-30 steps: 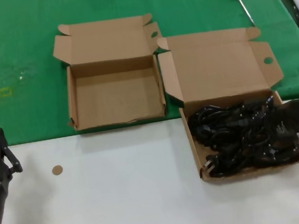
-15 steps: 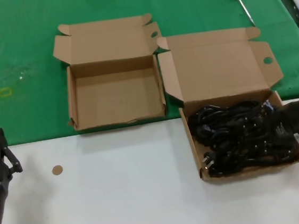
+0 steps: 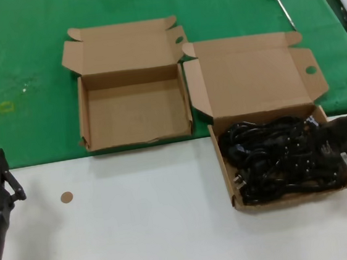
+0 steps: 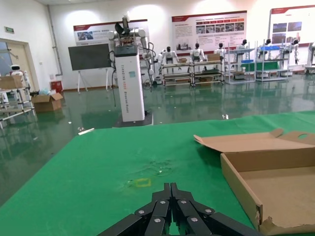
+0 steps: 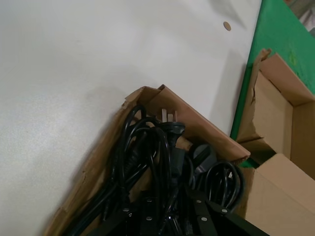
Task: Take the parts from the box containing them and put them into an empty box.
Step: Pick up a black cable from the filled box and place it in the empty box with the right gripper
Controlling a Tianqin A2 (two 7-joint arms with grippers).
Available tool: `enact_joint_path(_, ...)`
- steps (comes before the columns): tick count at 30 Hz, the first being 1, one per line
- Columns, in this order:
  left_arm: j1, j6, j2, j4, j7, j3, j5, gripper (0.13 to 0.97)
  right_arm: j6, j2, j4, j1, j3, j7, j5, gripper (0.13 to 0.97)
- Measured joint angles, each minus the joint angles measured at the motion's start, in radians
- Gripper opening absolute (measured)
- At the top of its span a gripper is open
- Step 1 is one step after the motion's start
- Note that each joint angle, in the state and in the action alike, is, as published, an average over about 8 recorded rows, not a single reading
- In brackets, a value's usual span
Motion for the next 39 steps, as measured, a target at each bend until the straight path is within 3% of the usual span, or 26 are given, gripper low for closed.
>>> enact_joint_path(19,0.000,0.000,0.000,0.000,0.000,0.000,0.000,0.152,-0.005,0.005,0.052,0.096,0.030,0.178,0.010,0.229)
enact_joint_path(39,0.000,0.000,0.000,0.000,0.000,0.000,0.000,0.152,0.129,-0.308,-0.046,0.276,-0.089,0.307,-0.100,0.227)
